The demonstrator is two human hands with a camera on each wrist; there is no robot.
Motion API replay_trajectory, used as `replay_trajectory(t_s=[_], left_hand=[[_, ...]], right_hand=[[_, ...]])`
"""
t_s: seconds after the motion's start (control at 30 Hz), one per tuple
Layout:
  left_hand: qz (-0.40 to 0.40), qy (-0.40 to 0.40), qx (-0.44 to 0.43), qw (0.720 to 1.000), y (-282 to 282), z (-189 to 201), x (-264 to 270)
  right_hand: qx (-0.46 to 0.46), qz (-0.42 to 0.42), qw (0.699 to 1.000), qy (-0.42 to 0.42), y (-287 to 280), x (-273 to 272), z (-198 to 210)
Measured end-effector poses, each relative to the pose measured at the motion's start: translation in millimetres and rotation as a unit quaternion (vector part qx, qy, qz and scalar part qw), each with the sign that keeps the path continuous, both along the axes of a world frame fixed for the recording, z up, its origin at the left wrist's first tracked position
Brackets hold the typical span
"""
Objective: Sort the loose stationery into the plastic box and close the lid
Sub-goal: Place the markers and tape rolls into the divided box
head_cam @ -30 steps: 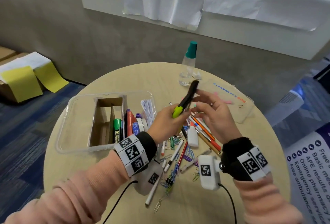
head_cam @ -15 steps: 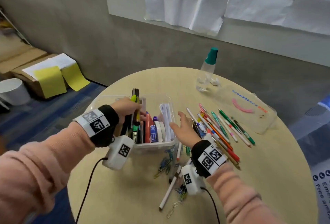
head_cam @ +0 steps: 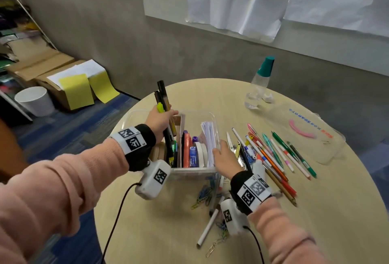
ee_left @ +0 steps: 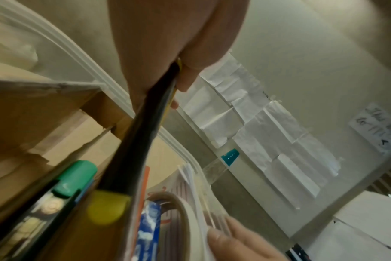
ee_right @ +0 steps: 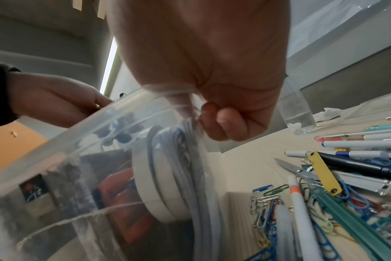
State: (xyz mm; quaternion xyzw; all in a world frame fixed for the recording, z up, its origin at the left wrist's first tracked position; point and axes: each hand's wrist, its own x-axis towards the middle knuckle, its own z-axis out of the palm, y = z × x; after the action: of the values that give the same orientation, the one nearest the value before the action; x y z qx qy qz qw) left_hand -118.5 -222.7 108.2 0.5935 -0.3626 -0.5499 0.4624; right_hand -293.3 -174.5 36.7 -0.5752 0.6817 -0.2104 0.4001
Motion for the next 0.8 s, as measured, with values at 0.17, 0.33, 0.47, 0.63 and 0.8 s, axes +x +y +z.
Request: replay_trajectory(t_s=[0.17,0.33,0.47,0.63,0.8], left_hand=[[-0.011,-0.049,0.023,0.998,4,-17,-2],[-0.066,-0.138,0.094,0.984,5,-32,-6],[-0.083,-0.225,0.139,0.961,4,-40,-6],[-0.124,-0.302,0.16,0.932,4,-43,-2],[-0.162,-0.363,0.154,0.905,1,-43,-3]], right_hand=[[0.003,-0.004,1.0,0.0,1,1,2],[0.006,-0.003,1.0,-0.007,1,2,2],[0.003,0.0,1.0,0.0,2,1,2],[0.005,-0.002,1.0,0.003,0,1,1],[0.005,0.0,1.0,0.008,-1,1,0]])
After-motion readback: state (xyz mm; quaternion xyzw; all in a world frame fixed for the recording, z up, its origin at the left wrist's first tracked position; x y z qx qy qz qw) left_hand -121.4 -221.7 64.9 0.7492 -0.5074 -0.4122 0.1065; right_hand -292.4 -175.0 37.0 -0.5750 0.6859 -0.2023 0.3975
